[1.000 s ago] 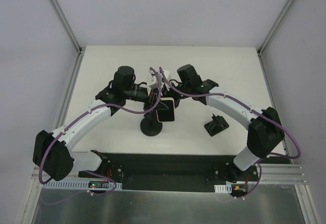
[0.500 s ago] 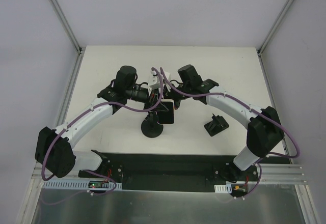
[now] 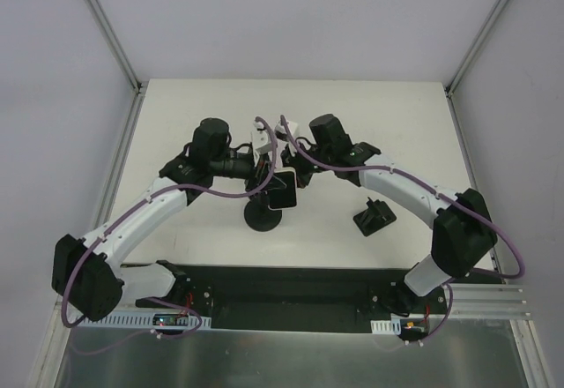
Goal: Place the phone on the phone stand
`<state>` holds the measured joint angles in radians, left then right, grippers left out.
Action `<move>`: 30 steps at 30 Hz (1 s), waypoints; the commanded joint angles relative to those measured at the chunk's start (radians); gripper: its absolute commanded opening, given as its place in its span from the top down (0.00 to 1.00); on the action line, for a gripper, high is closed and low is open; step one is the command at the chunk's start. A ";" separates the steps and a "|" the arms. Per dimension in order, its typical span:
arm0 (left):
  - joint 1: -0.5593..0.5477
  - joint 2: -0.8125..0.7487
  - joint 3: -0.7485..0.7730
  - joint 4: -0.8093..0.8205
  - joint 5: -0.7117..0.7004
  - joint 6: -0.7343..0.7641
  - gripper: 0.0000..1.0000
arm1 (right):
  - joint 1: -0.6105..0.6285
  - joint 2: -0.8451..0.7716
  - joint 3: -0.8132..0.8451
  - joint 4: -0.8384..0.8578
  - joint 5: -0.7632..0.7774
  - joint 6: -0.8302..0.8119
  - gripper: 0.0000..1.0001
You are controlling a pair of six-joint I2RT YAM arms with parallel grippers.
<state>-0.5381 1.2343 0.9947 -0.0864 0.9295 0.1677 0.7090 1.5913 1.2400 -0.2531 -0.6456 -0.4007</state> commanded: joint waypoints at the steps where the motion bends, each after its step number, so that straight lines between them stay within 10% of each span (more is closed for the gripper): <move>1: 0.010 -0.172 -0.076 -0.099 -0.486 -0.195 1.00 | -0.010 -0.134 -0.072 0.150 0.285 0.152 0.99; 6: -0.164 -0.242 -0.064 -0.285 -1.139 -0.324 1.00 | 0.180 -0.235 -0.203 0.320 1.052 0.308 0.99; 12: -0.307 -0.259 -0.143 -0.280 -1.676 -0.592 1.00 | 0.348 -0.274 -0.295 0.407 1.444 0.548 1.00; 19: -0.312 -0.200 -0.211 0.006 -1.675 -0.491 1.00 | 0.540 -0.252 -0.274 0.463 1.532 0.654 0.99; 30: -0.312 -0.234 -0.234 0.008 -1.530 -0.461 1.00 | 0.601 -0.336 -0.303 0.419 1.528 0.547 0.95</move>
<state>-0.8555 1.0367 0.8013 -0.0055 -0.6132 -0.3370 1.3270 1.3392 0.9424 0.1352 0.8810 0.1902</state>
